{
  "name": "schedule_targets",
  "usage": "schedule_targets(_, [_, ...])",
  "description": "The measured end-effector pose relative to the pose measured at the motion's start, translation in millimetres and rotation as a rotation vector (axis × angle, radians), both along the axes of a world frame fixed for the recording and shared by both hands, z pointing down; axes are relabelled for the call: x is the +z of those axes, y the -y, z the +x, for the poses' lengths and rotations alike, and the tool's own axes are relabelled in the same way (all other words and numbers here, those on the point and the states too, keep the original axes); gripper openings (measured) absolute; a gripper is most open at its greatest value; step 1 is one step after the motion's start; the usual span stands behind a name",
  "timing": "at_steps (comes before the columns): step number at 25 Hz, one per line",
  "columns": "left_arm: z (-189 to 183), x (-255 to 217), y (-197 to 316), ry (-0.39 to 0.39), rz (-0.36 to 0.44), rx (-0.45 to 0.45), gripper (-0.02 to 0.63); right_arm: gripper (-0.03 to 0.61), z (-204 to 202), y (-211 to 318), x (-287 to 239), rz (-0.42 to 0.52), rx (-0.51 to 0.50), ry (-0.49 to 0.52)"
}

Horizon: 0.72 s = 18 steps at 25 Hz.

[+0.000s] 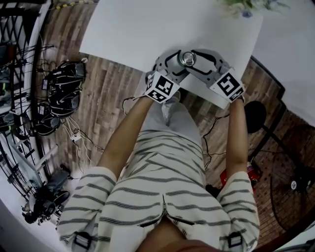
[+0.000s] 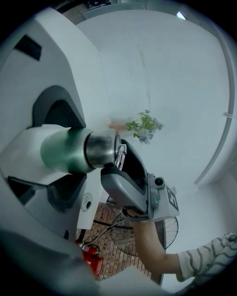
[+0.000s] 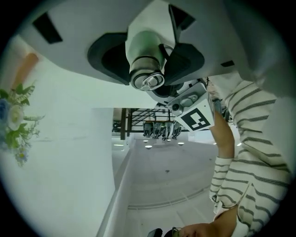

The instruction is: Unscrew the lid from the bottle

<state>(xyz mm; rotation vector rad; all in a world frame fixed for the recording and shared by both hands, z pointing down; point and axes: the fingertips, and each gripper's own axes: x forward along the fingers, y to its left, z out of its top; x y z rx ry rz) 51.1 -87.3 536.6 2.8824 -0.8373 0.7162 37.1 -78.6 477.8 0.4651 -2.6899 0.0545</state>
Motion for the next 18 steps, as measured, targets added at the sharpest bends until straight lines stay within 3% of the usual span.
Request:
schedule_targets(4, [-2.5,-0.7,0.5,0.006,-0.006,0.000,0.310,0.245,-2.6,-0.1,-0.1,-0.042,-0.175,-0.052])
schedule_targets(8, [0.2,-2.1,-1.4,0.008,-0.007,0.005,0.310,0.245,-0.1,-2.2,-1.2,-0.059,-0.285,-0.103])
schedule_targets(14, [-2.2,-0.9,-0.1,0.006,-0.005,0.001,0.310,0.245,-2.8,-1.2,-0.4,-0.053,-0.312,-0.121])
schedule_targets(18, [-1.2,-0.7,1.2,0.006,-0.006,0.000,0.310,0.252,-1.8,1.0,-0.3,-0.065,-0.267,-0.115])
